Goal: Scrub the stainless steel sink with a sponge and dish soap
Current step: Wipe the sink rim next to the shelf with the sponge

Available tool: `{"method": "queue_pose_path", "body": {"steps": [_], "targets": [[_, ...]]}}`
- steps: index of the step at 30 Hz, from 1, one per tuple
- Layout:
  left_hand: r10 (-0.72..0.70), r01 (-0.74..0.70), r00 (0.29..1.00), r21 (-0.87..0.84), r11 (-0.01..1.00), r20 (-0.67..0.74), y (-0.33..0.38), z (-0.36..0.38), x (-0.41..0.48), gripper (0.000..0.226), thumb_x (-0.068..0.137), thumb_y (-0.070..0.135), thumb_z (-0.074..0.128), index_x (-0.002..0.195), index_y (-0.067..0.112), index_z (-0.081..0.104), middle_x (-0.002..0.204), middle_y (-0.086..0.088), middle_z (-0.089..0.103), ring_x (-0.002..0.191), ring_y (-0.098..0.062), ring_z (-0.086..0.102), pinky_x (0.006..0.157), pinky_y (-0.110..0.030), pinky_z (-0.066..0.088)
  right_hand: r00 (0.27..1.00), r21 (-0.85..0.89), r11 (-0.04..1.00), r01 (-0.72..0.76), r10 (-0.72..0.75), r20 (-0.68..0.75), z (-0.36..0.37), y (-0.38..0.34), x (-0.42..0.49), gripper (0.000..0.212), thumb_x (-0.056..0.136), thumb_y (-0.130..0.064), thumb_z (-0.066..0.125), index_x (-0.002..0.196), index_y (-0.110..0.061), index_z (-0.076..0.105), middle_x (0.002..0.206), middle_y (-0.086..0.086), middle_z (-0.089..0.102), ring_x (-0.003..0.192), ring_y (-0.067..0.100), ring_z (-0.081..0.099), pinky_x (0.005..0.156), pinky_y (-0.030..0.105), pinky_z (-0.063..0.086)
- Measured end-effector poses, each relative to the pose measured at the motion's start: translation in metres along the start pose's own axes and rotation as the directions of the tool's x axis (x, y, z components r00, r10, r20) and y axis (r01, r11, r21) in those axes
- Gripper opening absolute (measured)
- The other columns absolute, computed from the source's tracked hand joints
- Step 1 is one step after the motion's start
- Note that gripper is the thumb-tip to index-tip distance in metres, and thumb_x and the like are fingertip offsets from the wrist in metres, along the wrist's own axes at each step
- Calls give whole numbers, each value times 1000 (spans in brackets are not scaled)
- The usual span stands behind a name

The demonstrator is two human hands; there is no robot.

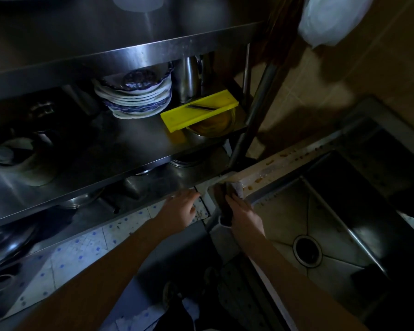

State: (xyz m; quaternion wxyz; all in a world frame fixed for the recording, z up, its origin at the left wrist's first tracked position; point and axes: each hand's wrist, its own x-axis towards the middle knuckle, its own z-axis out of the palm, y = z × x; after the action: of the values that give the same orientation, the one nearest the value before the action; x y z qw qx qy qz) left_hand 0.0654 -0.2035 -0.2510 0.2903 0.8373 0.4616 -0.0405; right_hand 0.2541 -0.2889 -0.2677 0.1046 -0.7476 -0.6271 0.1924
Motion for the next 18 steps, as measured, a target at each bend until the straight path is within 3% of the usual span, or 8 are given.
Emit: {"method": "queue_pose_path", "body": {"steps": [4, 8, 11, 16, 18], "targets": [[56, -56, 998, 70, 996, -8, 7, 4, 13, 51, 96, 21, 42, 145, 20, 28, 153, -1, 28, 138, -21, 31, 111, -40, 29, 998, -46, 998, 42, -44, -46, -6, 23, 11, 57, 81, -18, 68, 134, -19, 50, 139, 6, 52, 123, 25, 53, 90, 37, 54], [138, -136, 990, 166, 977, -5, 11, 9, 25, 55, 97, 22, 40, 148, 23, 20, 157, 1, 18, 140, -20, 27, 111, -40, 29, 999, -145, 989, 2, -8, -41, -14, 45, 23, 66, 76, -16, 71, 135, -24, 44, 128, 6, 54, 101, 23, 62, 79, 32, 56], [163, -167, 986, 231, 958, 39, 15, 15, 32, 56, 97, 22, 39, 148, 24, 18, 158, 2, 14, 140, -22, 25, 110, -45, 28, 997, -107, 994, -9, 1, -77, -18, 57, 33, 54, 82, -17, 67, 131, -22, 46, 117, 9, 55, 80, 17, 63, 72, 25, 56], [176, -181, 983, 293, 939, 42, 11, 24, 38, 59, 96, 18, 39, 149, 24, 13, 159, 2, 9, 142, -22, 21, 114, -48, 22, 996, -53, 999, 6, -11, -91, -25, 77, 46, 40, 83, -13, 64, 121, -14, 54, 108, 12, 61, 78, 17, 64, 71, 23, 54], [195, -196, 980, 328, 924, 35, 9, 25, 38, 61, 96, 17, 39, 149, 24, 11, 159, 2, 7, 142, -21, 22, 114, -46, 22, 997, -100, 995, 11, -18, -75, -29, 89, 51, 36, 86, -21, 64, 120, -21, 55, 108, 9, 63, 77, 15, 65, 68, 16, 49]]}}
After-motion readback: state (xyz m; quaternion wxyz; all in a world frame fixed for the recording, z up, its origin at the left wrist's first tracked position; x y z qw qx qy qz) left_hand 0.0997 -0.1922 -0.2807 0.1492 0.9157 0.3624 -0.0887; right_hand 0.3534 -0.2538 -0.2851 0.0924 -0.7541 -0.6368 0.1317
